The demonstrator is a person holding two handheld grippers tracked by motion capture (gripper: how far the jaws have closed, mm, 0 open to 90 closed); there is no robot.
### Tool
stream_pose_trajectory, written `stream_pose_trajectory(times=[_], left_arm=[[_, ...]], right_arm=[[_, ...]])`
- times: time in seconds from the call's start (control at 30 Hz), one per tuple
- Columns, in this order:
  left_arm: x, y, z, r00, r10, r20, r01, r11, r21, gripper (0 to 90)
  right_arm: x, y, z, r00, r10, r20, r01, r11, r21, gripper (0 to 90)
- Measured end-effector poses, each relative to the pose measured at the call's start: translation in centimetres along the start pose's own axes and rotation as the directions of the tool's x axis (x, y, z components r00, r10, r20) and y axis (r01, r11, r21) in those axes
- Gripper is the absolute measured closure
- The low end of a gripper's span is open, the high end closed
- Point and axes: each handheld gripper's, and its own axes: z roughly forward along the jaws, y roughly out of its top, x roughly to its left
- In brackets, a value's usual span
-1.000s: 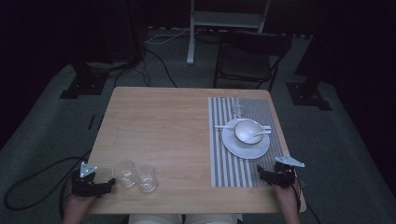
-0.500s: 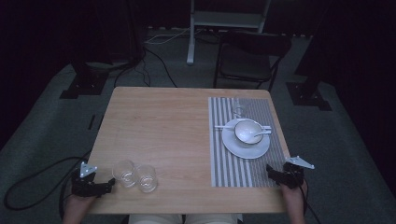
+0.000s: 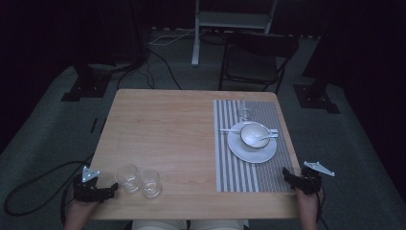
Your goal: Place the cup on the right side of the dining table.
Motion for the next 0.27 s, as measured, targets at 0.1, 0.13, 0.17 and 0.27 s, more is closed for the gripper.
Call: stream_pose_trajectory(times=[0.1, 0.13, 0.17, 0.27], left_arm=[[0.00, 0.00, 0.00, 1.0000, 0.000, 0.000, 0.000, 1.0000, 0.000, 0.9], [0.00, 0.00, 0.00, 1.0000, -0.001, 0.000, 0.001, 1.0000, 0.000, 0.9], [0.00, 0.00, 0.00, 1.0000, -0.001, 0.000, 0.001, 1.0000, 0.000, 0.9], [0.01, 0.00, 0.00, 1.0000, 0.001, 0.000, -0.001, 1.0000, 0.001, 0.9]], right_arm=[[-0.42, 0.03, -0.17, 0.9995, 0.027, 0.018, -0.027, 1.000, -0.005, 12.6], [-0.48, 0.05, -0.20, 0.9995, 0.030, 0.014, -0.029, 1.000, -0.004, 12.6], [-0.54, 0.09, -0.22, 0.9994, 0.028, 0.018, -0.028, 1.000, 0.000, 12.6], [-0.55, 0.18, -0.36, 0.9989, 0.023, 0.041, -0.023, 1.000, 0.001, 12.6]])
